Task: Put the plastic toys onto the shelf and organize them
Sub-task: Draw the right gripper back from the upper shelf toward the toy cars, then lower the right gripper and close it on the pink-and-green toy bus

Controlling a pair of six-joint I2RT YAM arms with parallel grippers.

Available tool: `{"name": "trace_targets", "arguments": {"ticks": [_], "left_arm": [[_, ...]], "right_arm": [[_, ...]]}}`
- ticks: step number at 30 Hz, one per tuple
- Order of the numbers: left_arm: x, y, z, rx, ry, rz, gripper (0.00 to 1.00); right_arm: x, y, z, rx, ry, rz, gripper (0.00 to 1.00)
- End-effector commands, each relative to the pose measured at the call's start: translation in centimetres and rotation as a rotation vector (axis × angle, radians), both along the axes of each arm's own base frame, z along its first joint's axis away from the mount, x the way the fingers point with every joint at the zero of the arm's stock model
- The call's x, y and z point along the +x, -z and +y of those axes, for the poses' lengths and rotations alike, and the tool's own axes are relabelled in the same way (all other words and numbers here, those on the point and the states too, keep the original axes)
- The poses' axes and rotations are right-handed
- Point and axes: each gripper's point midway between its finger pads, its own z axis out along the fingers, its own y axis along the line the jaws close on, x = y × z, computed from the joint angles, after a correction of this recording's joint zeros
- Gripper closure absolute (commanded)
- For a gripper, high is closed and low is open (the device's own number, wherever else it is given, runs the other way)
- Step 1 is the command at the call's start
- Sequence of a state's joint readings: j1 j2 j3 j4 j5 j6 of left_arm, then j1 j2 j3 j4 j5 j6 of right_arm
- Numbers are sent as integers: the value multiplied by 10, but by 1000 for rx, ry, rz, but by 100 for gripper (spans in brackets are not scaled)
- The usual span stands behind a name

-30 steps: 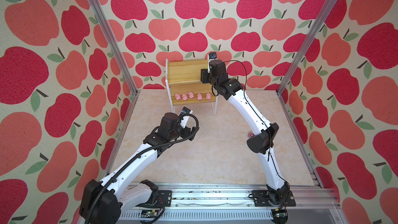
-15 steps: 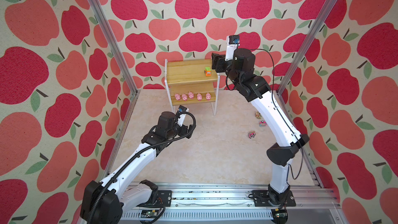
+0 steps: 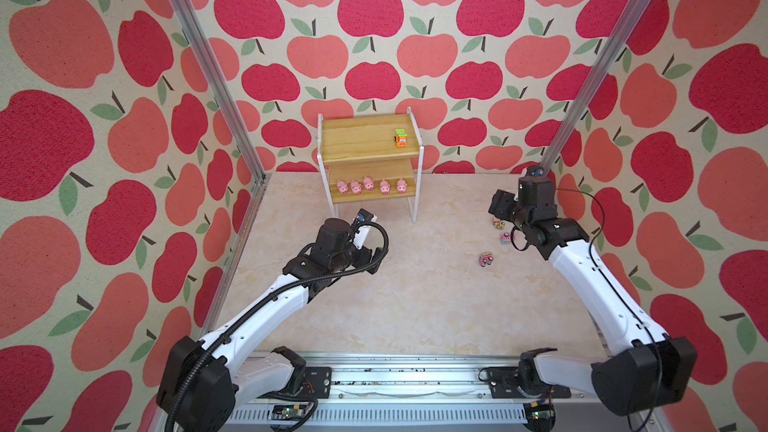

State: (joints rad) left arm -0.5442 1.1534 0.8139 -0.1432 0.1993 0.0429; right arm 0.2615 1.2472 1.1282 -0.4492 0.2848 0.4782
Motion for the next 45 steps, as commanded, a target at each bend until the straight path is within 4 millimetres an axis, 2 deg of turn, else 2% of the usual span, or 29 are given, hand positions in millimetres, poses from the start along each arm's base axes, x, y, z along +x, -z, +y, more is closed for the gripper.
{"name": "trace_targets", "arguments": {"ticks": [1,3,5,9,18,29,33,43,45], "left_arm": [[-4,6,-9,-8,27,23,1],[-5,9,-12,2,37,29,1],[-7,10,-14,9,43,30,1],[-8,10,-15,6,46,30,1],[-10,9,-16,15,52,22,1],[-11,4,-15,12,50,11,1],[-11,3,-14,10,49,7,1],[-11,2,-15,7,50,6,1],[-12,3,-15,6,51,8,1]], "right_arm": [[-27,61,-4,120,40,181,21],[-36,93,-6,185,69,255,22],[-41,115,-1,249,72,288,22],[-43,149,6,314,92,368,23],[-33,196,3,407,240,488,26],[-29,219,-13,425,507,603,25],[-28,226,-10,444,565,661,25],[-32,226,-5,454,602,708,41],[-33,226,-2,459,599,719,42]]}}
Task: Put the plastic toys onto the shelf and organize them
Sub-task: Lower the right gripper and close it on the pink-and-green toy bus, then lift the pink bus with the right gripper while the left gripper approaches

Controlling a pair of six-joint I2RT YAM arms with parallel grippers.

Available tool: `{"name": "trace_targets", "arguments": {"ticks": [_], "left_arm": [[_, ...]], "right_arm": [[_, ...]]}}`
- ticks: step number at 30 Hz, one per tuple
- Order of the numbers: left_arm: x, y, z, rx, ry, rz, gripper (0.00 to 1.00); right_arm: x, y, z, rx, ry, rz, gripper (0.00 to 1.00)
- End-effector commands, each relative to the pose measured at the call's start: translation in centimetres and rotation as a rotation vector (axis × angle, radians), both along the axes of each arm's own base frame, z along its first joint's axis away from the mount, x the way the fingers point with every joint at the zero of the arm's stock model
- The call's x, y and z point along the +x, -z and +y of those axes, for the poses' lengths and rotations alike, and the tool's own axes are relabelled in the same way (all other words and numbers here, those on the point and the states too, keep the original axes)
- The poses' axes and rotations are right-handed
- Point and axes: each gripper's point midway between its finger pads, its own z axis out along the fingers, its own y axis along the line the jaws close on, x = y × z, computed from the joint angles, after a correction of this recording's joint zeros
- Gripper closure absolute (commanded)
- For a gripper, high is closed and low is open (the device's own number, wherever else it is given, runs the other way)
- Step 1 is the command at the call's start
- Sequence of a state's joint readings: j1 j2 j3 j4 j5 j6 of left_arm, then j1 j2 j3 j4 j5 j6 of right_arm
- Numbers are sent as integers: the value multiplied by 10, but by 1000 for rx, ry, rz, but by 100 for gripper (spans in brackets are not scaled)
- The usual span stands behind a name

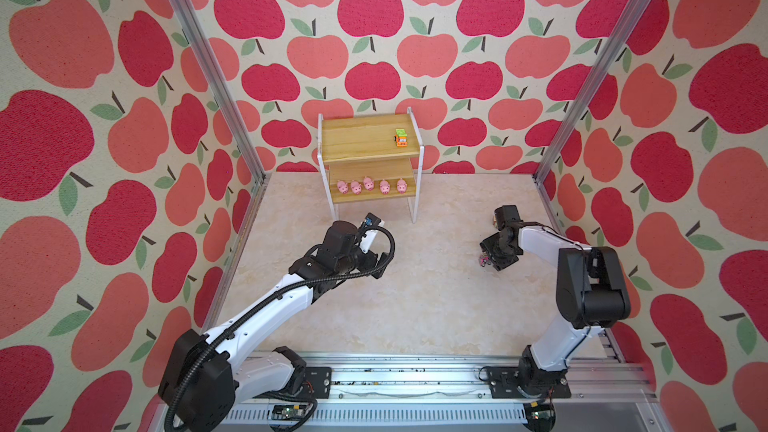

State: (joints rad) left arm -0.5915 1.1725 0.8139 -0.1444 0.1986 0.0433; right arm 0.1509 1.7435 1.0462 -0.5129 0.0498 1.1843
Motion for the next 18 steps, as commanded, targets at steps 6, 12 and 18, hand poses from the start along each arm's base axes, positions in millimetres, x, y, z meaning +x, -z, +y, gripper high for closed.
{"name": "trace_targets", "arguments": {"ticks": [6,12,18], "left_arm": [[-3,-3,-1,-9,8,-3,1],[-3,-1,-3,-7,9,0,1],[-2,-1,-1,-7,2,0,1]], "right_arm": [[-8,6,10,13,11,74,52],[0,-3,16,32,-5,37,63],[17,-21,31,70,-117,-75,69]]}}
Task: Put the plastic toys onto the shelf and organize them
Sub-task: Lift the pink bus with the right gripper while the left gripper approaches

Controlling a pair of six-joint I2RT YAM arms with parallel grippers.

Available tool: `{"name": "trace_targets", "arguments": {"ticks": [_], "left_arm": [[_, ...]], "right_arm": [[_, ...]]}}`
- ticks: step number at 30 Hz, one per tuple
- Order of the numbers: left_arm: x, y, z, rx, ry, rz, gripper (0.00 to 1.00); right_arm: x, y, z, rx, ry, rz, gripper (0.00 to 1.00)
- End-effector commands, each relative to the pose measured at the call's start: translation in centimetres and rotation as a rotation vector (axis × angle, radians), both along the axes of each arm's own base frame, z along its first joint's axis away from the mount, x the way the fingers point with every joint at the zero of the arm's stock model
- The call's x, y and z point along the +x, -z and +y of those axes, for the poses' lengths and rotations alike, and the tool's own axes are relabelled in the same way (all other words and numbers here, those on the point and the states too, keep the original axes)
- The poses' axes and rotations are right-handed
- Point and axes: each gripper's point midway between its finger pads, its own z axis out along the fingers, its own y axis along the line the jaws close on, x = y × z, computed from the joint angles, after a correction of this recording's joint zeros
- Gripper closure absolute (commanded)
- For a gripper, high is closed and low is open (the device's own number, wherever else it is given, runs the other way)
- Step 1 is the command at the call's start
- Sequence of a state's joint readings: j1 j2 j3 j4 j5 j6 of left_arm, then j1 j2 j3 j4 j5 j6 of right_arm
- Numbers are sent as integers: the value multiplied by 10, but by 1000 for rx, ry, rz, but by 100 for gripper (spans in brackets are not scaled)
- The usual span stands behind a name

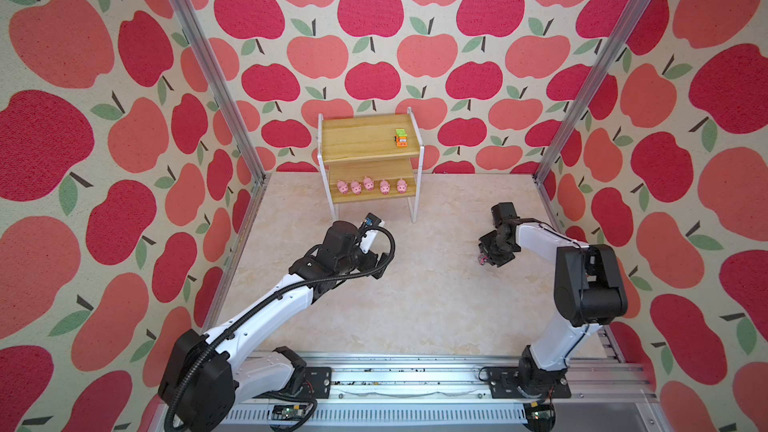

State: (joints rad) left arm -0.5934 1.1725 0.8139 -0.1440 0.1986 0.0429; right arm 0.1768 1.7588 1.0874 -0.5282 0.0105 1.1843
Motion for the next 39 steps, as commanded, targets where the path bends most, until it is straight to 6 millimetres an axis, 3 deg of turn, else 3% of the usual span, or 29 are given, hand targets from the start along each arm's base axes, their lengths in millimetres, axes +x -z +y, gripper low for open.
{"name": "trace_targets", "arguments": {"ticks": [1,10,17,20,29,39], "left_arm": [[-2,-1,-1,-13,0,2,1],[-3,-21,-12,-197,-53,39,2],[-12,-39,-44,-342,-91,21,4],[-16,-46,-68,-402,-90,-7,4],[-23,-39,-138,-496,-35,-28,5],[-5,-36,-161,-500,-63,-90,7]], "right_arm": [[13,-19,18,48,-105,-97,69],[19,-49,79,273,-328,-419,72],[3,-88,107,411,-353,-595,71],[-3,-106,113,453,-344,-645,71],[-13,-154,124,571,-323,-759,71],[-25,-175,126,624,-333,-801,71]]}}
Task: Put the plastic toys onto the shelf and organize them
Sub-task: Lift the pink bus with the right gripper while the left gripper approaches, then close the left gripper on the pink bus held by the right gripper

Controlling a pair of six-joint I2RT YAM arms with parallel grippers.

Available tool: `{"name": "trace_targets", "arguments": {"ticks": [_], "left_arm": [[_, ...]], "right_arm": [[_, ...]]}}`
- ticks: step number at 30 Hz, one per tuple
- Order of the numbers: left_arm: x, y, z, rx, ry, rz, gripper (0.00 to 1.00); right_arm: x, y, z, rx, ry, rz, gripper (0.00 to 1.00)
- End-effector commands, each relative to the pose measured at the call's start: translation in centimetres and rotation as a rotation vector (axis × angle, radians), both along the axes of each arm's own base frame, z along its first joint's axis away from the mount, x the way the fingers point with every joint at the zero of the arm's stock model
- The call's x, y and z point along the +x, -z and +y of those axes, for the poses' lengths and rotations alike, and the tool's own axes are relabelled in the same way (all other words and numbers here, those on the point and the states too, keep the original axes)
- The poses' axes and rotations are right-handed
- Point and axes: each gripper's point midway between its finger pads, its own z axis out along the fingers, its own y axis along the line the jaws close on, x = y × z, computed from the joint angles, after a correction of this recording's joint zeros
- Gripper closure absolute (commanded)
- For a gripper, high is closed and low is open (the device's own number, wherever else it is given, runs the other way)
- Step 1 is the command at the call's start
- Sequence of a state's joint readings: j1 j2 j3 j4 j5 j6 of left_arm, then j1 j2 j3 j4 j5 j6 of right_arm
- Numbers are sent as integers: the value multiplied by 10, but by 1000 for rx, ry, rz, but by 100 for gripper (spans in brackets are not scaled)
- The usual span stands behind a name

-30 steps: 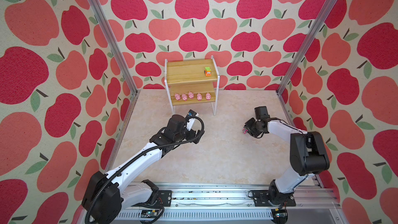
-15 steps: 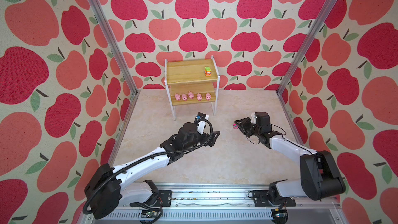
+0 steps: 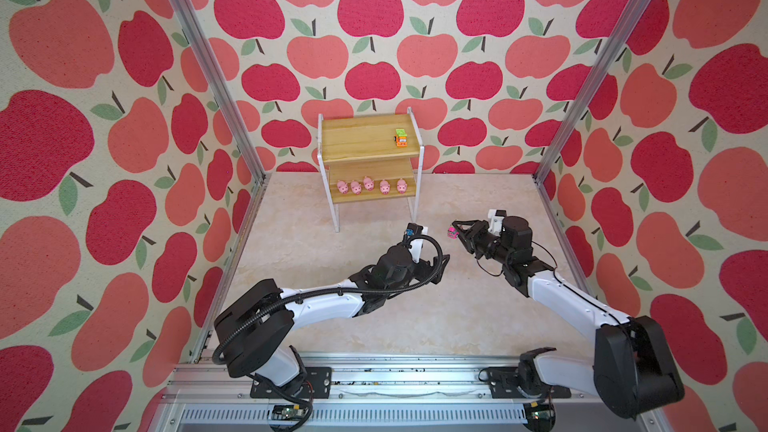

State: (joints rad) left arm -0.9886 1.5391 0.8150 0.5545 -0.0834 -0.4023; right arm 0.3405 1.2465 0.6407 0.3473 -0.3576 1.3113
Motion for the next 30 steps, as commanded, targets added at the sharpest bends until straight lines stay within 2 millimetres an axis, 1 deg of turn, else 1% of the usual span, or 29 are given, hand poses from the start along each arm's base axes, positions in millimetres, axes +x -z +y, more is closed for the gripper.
{"name": "trace_targets", "arguments": {"ticks": [1,7,10,16,23,30], "left_arm": [[12,-30,-10,-71,-31,-79,8],[18,-33,-25,-72,-4,-136,11],[21,-37,-32,-78,24,-173,19],[33,-43,-40,-95,45,-206,24],[45,-45,-46,-118,75,-202,33],[48,-46,-59,-143,117,-196,40]], "right_arm": [[-9,-12,3,36,-22,-24,71],[-16,-15,3,43,-26,-25,71],[-17,-18,2,46,-25,-36,71],[-21,-25,2,52,-32,-48,71],[-26,-26,0,52,-33,-51,70],[-28,-29,-1,51,-33,-56,70]]}}
